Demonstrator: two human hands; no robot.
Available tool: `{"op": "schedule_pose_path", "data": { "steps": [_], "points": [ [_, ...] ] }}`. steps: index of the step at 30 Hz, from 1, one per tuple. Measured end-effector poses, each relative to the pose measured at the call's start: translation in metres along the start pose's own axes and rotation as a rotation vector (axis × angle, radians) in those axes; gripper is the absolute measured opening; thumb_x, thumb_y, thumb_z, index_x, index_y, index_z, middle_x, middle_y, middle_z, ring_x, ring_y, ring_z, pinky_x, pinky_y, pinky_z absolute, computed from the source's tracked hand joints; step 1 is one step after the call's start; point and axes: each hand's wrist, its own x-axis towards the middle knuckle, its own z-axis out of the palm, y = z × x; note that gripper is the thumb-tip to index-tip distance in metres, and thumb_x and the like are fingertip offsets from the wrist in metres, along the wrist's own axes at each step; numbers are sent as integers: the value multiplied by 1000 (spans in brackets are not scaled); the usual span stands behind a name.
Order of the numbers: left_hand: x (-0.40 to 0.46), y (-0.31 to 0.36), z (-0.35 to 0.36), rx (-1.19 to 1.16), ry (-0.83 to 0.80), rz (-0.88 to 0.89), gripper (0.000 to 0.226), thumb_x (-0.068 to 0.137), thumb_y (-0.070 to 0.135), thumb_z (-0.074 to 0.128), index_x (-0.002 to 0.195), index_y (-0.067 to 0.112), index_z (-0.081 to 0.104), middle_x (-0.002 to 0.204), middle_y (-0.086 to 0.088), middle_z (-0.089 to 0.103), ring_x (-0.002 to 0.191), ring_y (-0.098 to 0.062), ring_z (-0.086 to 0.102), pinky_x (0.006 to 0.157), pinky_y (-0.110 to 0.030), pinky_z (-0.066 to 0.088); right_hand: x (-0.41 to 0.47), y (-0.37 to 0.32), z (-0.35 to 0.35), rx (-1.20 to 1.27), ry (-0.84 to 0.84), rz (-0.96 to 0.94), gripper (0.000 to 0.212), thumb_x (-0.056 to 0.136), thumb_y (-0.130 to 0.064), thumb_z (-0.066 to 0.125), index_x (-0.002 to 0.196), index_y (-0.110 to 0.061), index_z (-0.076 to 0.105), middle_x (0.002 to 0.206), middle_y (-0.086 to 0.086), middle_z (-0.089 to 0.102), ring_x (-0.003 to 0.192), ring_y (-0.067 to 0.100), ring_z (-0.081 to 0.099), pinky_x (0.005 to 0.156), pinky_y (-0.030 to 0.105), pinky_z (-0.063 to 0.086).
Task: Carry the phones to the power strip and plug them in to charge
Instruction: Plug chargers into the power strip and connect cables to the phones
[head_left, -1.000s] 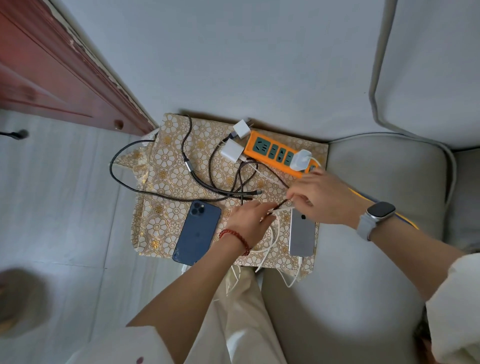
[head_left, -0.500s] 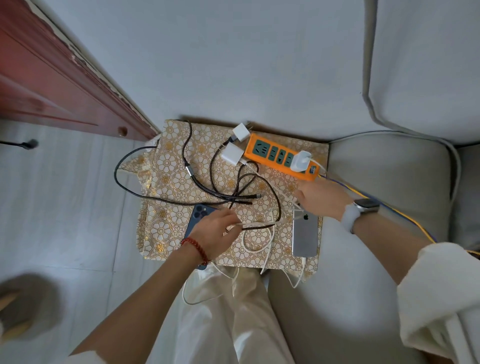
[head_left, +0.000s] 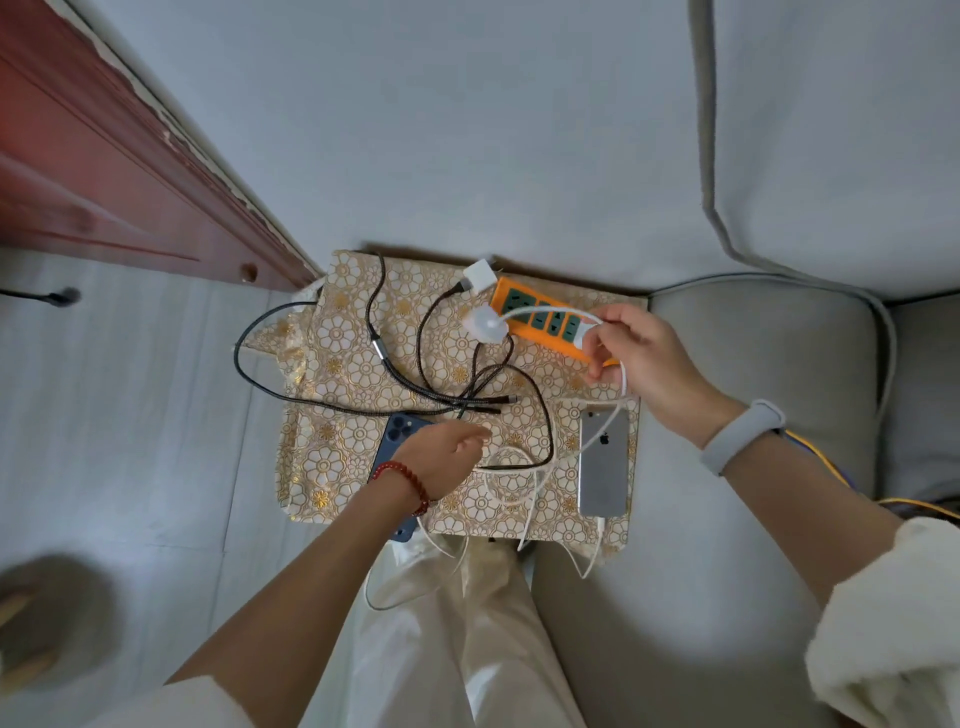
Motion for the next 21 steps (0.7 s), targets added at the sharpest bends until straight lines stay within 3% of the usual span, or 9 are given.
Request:
{"op": "schedule_pose_path", "data": {
  "steps": [2, 6, 8, 10, 12, 14, 18, 19, 21],
  "points": [
    [3, 18, -6, -245, 96, -60, 29, 91, 22, 42, 114, 18, 59, 114, -7, 63, 102, -25, 59, 89, -39, 49, -9, -13, -2, -50, -128, -74, 23, 93, -2, 39, 94, -14, 58, 67, -1, 60, 60, 9, 58, 64, 19, 54],
    [20, 65, -27, -1158, 93, -303, 33, 94, 31, 39, 106, 3, 52, 99, -10, 65, 86, -21, 64, 73, -31, 52, -26, -27, -7, -172, -357, -113, 21, 91, -2, 45, 93, -16, 61, 71, -1, 62, 68, 8, 60, 72, 16, 48],
    [26, 83, -35, -1365, 26, -377, 25, 91, 27, 47, 94, 2, 47, 98, -18, 62, 82, -25, 65, 64, -34, 57, -32, -29, -10, -187, -437, -66, 22, 89, 1, 48, 91, -16, 61, 72, 1, 65, 67, 6, 62, 69, 16, 51],
    [30, 95, -36, -1484, -10, -411, 15, 87, 15, 55, 85, 3, 46, 94, -21, 58, 70, -23, 64, 53, -28, 58, -36, -26, -13, -256, -469, -31, 19, 88, 4, 50, 92, -10, 62, 73, 3, 66, 65, 6, 63, 69, 18, 53],
    [37, 103, -32, -1512, 10, -426, 10, 85, 7, 57, 82, 2, 49, 82, -16, 56, 58, -14, 57, 46, -20, 53, -37, -22, -17, -345, -503, 2, 17, 87, 2, 51, 98, -3, 64, 76, 4, 68, 70, 8, 66, 74, 19, 54],
    [45, 105, -29, -1373, 106, -440, 4, 86, 1, 53, 85, -3, 53, 69, -8, 50, 46, -7, 47, 39, -14, 43, -36, -18, -19, -379, -497, 24, 18, 88, -2, 53, 100, -6, 66, 85, 5, 71, 81, 13, 68, 82, 23, 53],
    [46, 96, -25, -1028, 279, -387, 22, 86, -4, 50, 102, 3, 63, 66, -6, 55, 43, -7, 43, 33, -12, 37, -18, -8, -15, -465, -82, -127, 20, 89, -7, 53, 103, -14, 64, 94, -2, 65, 90, 18, 61, 84, 31, 50],
    [42, 94, -25, -993, 281, -344, 22, 86, -4, 51, 102, 3, 64, 69, -5, 58, 42, -6, 43, 34, -11, 38, -10, -6, -13, -569, -9, -167, 26, 88, -8, 53, 112, -16, 59, 101, 0, 63, 95, 20, 59, 84, 31, 47],
    [34, 91, -25, -958, 273, -253, 23, 85, -5, 51, 101, 2, 65, 75, -4, 62, 40, -4, 44, 37, -11, 40, 7, 0, -6, -920, -46, -280, 46, 84, -15, 58, 128, -21, 44, 121, 5, 55, 109, 24, 50, 87, 34, 41]
  ]
}}
